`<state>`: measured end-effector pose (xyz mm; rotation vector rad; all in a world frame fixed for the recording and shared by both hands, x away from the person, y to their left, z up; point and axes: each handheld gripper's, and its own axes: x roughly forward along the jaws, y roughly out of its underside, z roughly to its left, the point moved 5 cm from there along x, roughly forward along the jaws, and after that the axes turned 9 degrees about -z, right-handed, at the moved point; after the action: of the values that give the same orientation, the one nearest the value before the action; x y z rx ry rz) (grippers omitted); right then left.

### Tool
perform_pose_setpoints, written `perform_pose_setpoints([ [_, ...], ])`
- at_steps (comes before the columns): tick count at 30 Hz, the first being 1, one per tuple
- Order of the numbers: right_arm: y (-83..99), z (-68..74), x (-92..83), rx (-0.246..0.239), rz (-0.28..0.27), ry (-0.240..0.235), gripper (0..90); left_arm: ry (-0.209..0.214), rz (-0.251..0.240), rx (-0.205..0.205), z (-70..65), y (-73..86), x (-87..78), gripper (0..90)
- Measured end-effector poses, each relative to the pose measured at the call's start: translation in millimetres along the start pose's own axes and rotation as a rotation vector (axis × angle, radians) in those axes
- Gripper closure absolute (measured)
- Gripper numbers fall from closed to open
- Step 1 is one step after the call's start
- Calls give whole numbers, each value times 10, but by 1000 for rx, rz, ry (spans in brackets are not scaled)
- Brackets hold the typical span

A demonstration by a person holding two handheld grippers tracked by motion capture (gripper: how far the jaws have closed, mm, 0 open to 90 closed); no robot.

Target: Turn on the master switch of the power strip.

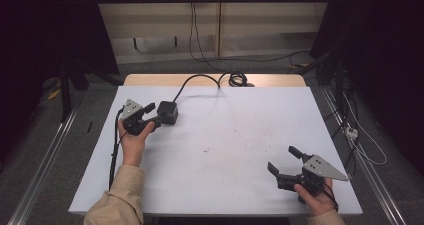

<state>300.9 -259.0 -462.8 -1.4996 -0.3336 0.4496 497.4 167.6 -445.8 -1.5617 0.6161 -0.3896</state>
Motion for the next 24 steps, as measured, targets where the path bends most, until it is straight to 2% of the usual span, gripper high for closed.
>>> perform_pose_setpoints([
  [8,-1,3,4,-4,0,-3,65,-7,14,-10,28,13,-8,515],
  [13,-2,3,6,-1,-2,-3,65,-6,23,-6,26,32,15,610],
  [16,-1,1,6,-2,-1,-2,65,-6,25,5,31,37,16,636],
  [19,-2,-3,6,-3,-3,-2,65,-13,24,-2,48,36,13,694],
  [24,-2,-4,6,-3,-3,-1,65,-22,28,-9,75,38,7,734],
])
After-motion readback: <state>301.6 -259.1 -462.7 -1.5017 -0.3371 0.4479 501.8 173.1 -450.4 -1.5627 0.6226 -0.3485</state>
